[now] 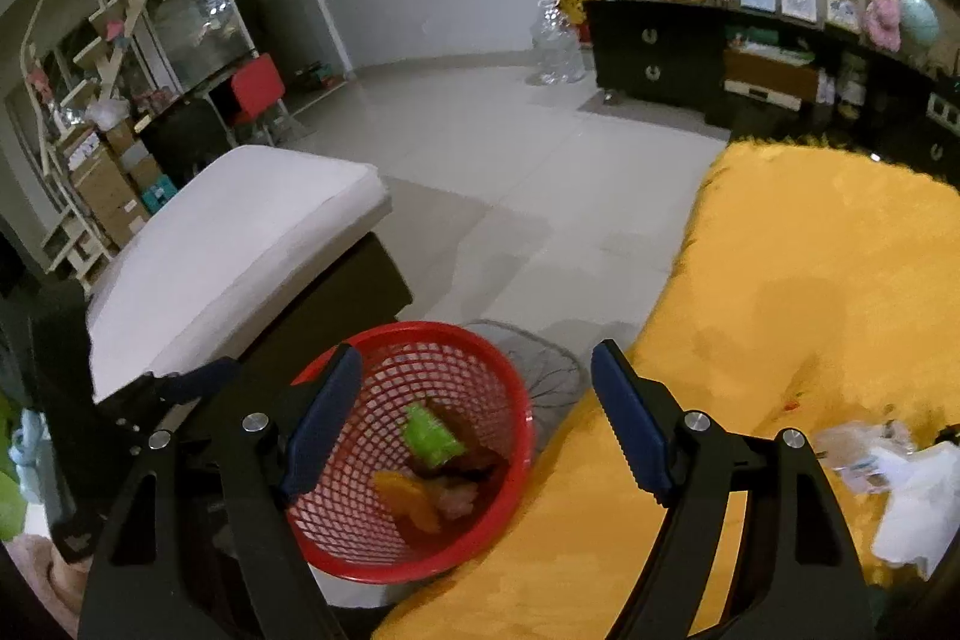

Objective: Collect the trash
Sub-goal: 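Carry both items over the red wastebasket and open both tools to drop them, then return both tools to the table and grasp the clear plastic bag with the right tool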

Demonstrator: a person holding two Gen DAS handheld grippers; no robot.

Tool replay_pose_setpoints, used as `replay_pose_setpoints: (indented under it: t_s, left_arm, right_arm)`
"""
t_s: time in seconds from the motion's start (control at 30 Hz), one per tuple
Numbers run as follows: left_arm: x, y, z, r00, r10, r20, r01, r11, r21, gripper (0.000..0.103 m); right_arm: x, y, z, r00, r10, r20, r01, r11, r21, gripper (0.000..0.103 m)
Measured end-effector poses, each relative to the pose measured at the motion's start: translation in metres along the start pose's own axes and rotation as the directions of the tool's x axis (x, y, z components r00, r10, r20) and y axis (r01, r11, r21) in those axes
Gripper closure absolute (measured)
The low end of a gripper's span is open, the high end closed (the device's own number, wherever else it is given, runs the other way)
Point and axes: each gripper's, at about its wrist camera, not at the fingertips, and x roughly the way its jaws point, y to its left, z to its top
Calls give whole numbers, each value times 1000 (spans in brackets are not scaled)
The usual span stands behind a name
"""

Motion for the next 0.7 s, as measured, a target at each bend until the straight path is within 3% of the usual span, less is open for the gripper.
replay_pose_setpoints:
  t_s: [0.37, 0.7]
  left_arm:
    - [-16, -28, 6, 997, -67, 46, 65, 997, 46, 24]
    - [-24, -76, 3, 989, -136, 54, 128, 984, 127, 24]
  right_arm:
    - [-51, -37, -9, 984, -158, 79, 160, 987, -17, 26]
    - [-126, -117, -39, 923, -361, 135, 348, 931, 109, 26]
